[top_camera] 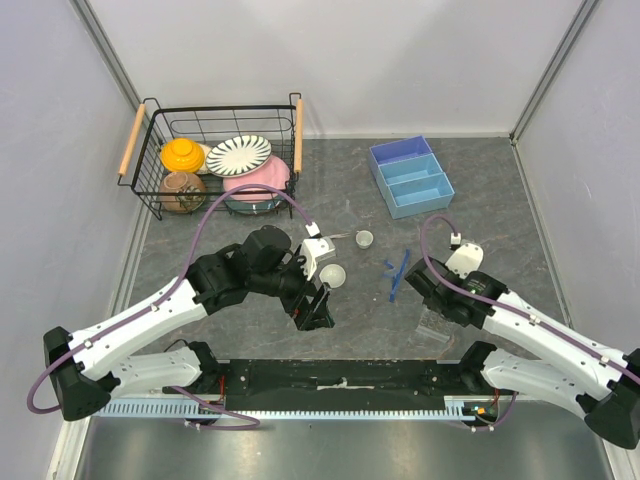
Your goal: Organize the chemistry lab equipment
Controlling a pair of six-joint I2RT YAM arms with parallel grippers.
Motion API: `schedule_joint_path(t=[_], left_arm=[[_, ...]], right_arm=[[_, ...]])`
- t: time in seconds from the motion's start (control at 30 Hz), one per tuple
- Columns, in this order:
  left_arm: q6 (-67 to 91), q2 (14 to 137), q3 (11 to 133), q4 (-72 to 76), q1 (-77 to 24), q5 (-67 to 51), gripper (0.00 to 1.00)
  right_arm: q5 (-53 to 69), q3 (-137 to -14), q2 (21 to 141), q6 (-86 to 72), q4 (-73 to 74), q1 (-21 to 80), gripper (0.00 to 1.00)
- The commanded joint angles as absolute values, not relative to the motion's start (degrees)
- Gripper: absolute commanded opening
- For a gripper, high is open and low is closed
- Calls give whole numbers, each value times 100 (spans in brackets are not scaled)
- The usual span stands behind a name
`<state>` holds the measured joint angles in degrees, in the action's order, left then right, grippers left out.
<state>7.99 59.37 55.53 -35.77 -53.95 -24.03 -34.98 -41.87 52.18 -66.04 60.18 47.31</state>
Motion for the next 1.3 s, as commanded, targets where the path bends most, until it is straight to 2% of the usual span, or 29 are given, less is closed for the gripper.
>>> schedule_joint_path(t=[0.0, 0.27, 0.4, 0.6, 0.9, 1.07, 1.27], left_arm=[[589, 5985, 5651, -3560, -5370, -2338, 100], [589, 5985, 5643, -3568, -5370, -2303, 100], [589, 6020, 5634, -3568, -5361, -2311, 100], [580, 6038, 5643, -3568, -5361, -2303, 100], [589, 6082, 5660, -3560, -5344, -2303, 100], [606, 6091, 5687, -3560, -5344, -2347, 100], [650, 6021, 5651, -3533, -5344, -2355, 100]], right_arm=[[-3648, -4096, 5265, -6697, 5871, 4746, 0], [-3621, -4043, 5352, -6688, 5845, 4746, 1], [-3621, -4008, 5396, -6688, 5819, 4746, 14], [-3621, -4008, 5396, -6697, 5801, 4746, 26], [-3621, -4095, 5414, -6671, 5836, 4746, 32], [-3630, -4499, 5449, -6557, 6108, 4746, 33], [-3367, -4983, 5510, -6162, 6556, 4755, 40]])
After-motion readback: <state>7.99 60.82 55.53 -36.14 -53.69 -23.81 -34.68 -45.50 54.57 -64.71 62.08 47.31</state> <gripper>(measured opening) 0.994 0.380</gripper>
